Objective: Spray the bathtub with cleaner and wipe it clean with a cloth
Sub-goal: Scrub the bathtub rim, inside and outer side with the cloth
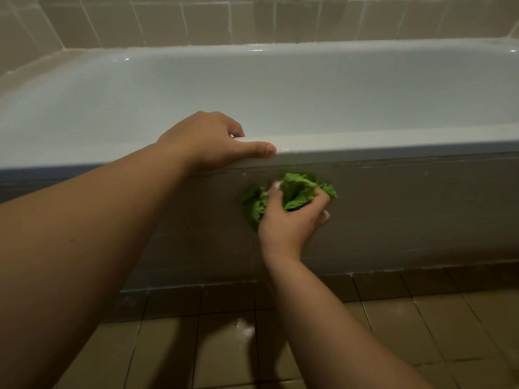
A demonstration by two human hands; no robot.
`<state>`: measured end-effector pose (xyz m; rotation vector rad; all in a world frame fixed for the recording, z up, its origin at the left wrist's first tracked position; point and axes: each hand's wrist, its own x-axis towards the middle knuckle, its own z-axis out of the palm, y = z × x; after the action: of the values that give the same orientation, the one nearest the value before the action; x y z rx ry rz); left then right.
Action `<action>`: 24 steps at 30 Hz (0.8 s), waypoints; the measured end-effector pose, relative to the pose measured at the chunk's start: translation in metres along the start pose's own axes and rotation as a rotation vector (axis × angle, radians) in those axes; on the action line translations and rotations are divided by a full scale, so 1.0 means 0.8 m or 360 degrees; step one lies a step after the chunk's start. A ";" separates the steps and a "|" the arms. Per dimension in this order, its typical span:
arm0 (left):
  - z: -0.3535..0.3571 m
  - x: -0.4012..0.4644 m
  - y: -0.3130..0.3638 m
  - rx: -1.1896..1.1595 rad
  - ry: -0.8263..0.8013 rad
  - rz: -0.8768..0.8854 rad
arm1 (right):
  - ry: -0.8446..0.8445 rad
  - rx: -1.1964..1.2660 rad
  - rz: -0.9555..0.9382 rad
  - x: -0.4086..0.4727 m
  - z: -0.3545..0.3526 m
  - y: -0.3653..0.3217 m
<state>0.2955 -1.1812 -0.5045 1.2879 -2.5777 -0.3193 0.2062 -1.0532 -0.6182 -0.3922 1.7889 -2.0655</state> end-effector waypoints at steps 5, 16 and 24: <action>-0.001 -0.002 0.003 -0.0017 0.0003 -0.0010 | 0.0052 -0.0036 0.0086 0.004 -0.004 0.000; -0.002 -0.006 0.004 -0.0029 0.0044 0.0014 | 0.0036 -0.0125 0.0448 -0.003 -0.006 0.050; 0.004 -0.007 -0.001 -0.0056 0.0140 0.0081 | 0.0260 -0.0072 0.0360 0.013 -0.010 0.085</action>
<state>0.2981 -1.1771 -0.5081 1.1948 -2.5156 -0.2903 0.2001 -1.0587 -0.6868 -0.0296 1.8786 -1.9492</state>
